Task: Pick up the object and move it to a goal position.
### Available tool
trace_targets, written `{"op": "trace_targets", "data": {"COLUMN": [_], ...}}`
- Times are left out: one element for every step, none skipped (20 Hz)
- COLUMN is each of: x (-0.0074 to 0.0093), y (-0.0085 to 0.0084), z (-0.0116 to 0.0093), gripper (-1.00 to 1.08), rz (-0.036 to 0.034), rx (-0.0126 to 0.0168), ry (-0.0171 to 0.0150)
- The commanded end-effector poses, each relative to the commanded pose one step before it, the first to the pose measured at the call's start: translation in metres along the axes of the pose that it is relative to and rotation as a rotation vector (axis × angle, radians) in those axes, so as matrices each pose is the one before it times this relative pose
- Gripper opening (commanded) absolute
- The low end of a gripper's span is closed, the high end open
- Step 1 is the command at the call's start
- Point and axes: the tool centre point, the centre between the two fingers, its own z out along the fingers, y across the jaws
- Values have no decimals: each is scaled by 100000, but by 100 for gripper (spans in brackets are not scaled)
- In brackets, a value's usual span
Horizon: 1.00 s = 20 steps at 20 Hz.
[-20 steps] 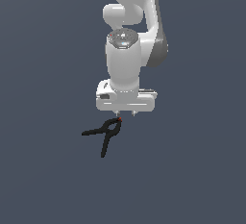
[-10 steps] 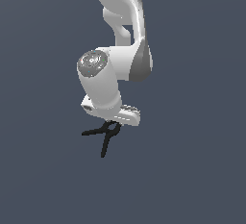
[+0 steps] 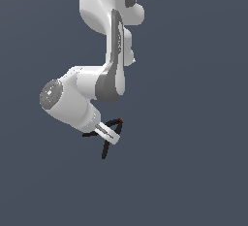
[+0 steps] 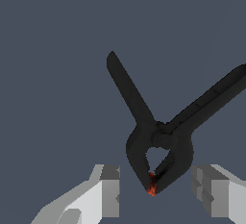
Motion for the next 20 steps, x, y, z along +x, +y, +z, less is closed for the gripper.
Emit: {"op": "trace_targets", "data": {"x": [1106, 456, 458, 459, 460, 461, 460, 460, 459, 457, 455, 452, 449, 442, 419, 393, 367, 341, 317, 291], "y": [1039, 391, 383, 375, 368, 362, 356, 350, 345, 341, 336, 333, 330, 325, 309, 291, 274, 257, 241, 224], "z": [569, 193, 179, 165, 151, 137, 123, 108, 94, 79, 65, 50, 36, 21, 7, -6, -16, -24, -31, -35], "gripper": [28, 28, 28, 28, 28, 28, 28, 28, 28, 28, 28, 28, 28, 28, 28, 28, 28, 28, 28, 28], "rz": [8275, 3173, 3131, 3086, 3042, 2997, 2951, 2904, 2858, 2811, 2762, 2713, 2665, 2596, 2434, 2261, 2094, 1934, 1781, 1632], "rx": [2740, 1065, 1062, 1056, 1050, 1042, 1033, 1023, 1011, 998, 983, 967, 950, 925, 865, 801, 739, 679, 622, 566], "ry": [-4717, -1879, -1898, -1916, -1935, -1954, -1972, -1990, -2008, -2026, -2042, -2059, -2075, -2075, -1996, -1900, -1800, -1699, -1597, -1491]}}
